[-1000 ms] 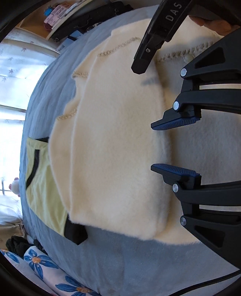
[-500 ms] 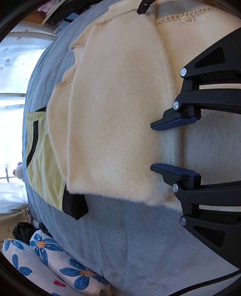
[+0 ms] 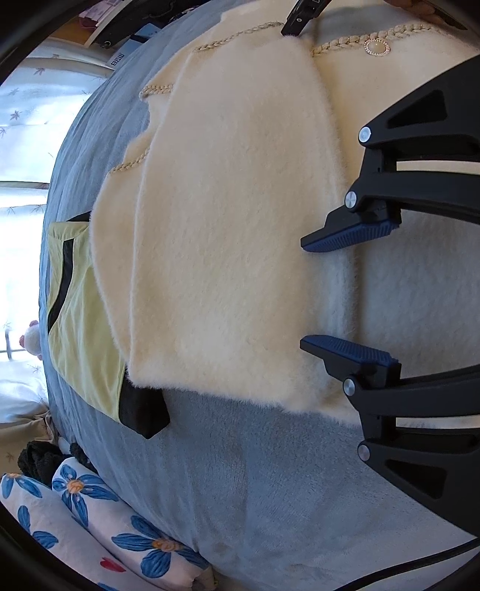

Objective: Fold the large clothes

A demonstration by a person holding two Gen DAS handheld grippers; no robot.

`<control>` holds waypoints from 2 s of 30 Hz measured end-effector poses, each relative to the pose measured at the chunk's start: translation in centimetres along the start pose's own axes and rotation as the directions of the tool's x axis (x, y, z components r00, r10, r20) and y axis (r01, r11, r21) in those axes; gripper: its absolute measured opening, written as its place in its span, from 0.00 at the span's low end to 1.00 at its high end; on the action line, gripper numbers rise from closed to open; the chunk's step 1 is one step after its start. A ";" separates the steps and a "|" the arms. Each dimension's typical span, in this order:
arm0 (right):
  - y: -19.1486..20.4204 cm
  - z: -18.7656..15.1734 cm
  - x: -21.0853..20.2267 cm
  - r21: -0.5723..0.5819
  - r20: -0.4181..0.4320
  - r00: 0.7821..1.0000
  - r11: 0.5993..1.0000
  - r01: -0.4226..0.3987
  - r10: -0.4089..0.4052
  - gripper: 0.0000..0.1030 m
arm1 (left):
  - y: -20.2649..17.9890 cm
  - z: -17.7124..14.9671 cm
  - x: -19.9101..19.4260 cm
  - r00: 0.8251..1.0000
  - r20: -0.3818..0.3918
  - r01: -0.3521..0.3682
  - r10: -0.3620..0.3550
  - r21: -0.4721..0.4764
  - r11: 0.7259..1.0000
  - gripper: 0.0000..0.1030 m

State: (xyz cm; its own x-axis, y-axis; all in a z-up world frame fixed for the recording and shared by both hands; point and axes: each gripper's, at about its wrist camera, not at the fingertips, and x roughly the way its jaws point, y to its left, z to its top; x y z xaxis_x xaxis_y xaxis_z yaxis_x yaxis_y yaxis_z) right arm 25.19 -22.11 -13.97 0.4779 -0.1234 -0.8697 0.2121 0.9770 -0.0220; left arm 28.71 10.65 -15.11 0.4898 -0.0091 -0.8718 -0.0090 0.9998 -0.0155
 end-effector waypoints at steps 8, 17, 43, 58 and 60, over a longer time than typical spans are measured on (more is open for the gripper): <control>-1.5 0.1 1.0 0.066 -0.037 0.999 0.997 0.041 -0.039 0.77 | -0.5 0.0 -0.8 0.996 -0.013 0.089 -0.088 0.040 0.995 0.60; -2.2 -1.5 -0.7 0.116 -0.139 0.990 0.993 -0.003 0.019 0.77 | -2.0 -1.6 -5.2 0.990 0.059 0.122 -0.129 0.109 0.987 0.60; -4.3 -12.8 -16.3 0.095 0.055 0.998 0.995 -0.026 0.021 0.77 | 0.6 -13.0 -17.6 0.991 0.107 0.076 -0.083 0.067 0.995 0.60; -7.9 -17.2 -20.5 0.037 0.129 0.986 0.993 -0.112 0.106 0.77 | 4.2 -18.2 -21.2 0.993 0.121 0.008 -0.012 0.035 0.999 0.66; -8.5 -17.7 -20.5 0.038 0.130 0.986 0.993 -0.111 0.105 0.77 | 4.8 -18.7 -21.0 0.994 0.107 0.001 -0.003 0.020 1.000 0.66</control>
State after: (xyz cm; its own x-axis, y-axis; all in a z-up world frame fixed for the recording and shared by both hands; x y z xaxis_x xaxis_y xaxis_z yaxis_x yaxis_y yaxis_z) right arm -1.55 -24.78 -4.67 0.6042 -0.0416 -0.7957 0.1899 0.9774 0.0931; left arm 2.07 15.30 -6.09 0.5802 -0.0102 -0.8144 0.0089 0.9999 -0.0062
